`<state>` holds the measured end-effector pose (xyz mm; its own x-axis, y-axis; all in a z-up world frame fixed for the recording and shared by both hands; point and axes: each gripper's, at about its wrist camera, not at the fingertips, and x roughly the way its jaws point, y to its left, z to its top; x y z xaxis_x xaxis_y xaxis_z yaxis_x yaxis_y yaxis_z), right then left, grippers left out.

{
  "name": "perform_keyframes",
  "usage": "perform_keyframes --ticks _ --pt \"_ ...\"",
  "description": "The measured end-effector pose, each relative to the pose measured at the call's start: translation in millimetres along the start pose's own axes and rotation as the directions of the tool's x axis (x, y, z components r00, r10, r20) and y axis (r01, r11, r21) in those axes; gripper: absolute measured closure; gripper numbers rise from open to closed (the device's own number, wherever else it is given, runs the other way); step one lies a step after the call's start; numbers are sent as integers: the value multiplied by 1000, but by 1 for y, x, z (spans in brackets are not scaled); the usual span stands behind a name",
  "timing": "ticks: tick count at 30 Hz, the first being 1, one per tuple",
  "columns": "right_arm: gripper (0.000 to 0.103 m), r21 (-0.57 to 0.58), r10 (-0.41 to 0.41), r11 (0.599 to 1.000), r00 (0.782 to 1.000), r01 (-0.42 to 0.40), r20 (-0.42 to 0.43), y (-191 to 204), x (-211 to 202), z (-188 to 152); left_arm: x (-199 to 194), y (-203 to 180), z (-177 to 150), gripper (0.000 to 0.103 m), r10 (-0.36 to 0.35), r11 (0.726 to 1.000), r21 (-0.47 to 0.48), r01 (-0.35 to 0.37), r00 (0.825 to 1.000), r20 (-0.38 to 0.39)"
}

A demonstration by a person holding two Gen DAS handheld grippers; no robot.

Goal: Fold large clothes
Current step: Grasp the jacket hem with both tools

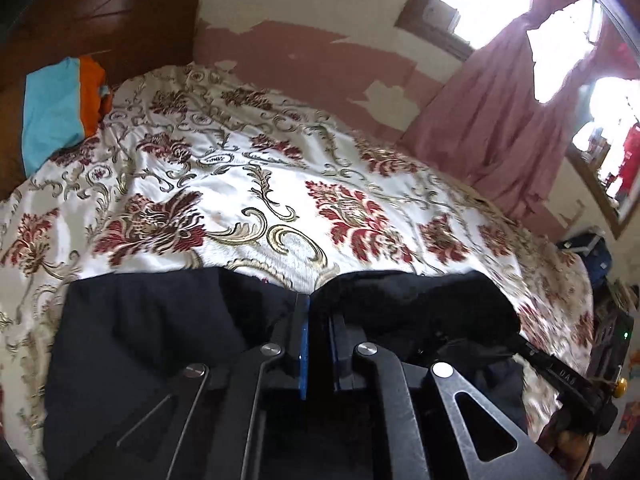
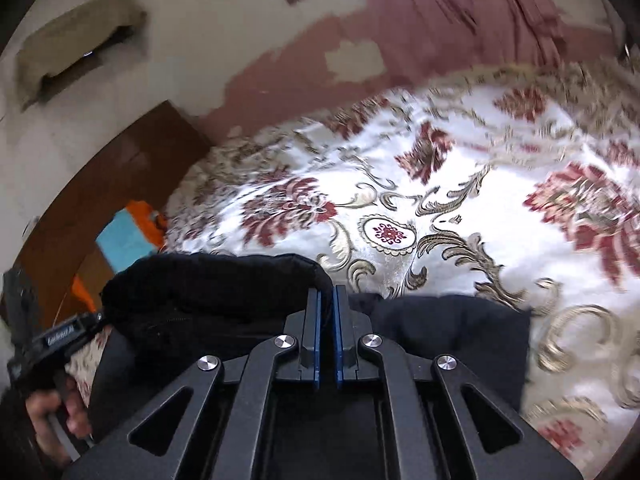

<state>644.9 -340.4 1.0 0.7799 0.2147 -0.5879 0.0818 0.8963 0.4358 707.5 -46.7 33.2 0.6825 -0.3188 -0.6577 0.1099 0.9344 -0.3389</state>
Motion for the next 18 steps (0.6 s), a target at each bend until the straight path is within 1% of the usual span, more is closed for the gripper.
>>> perform_keyframes --ticks 2,3,5,8,11,14,18 --pt "98 -73 -10 997 1000 10 1 7 -16 -14 -16 3 -10 96 -11 1000 25 11 1000 -22" --pt "98 -119 -20 993 1000 19 -2 11 -22 -24 -22 4 -16 96 -6 999 46 7 999 -31" --pt "99 -170 -43 985 999 40 -14 14 -23 -39 -26 10 -31 96 23 996 87 -17 997 -68" --pt "99 -201 -85 977 995 72 -57 9 -11 -55 -19 20 -46 96 47 994 104 -35 993 -111" --pt "99 -226 -133 968 985 106 -109 3 8 -71 2 29 -60 96 75 991 121 -56 985 -155" --pt "99 -240 -164 963 976 126 -146 0 24 -84 15 26 -71 96 99 981 179 -73 985 -141" --pt "99 -232 -170 964 974 133 -149 -2 34 -95 23 23 -83 96 115 968 236 -90 988 -98"
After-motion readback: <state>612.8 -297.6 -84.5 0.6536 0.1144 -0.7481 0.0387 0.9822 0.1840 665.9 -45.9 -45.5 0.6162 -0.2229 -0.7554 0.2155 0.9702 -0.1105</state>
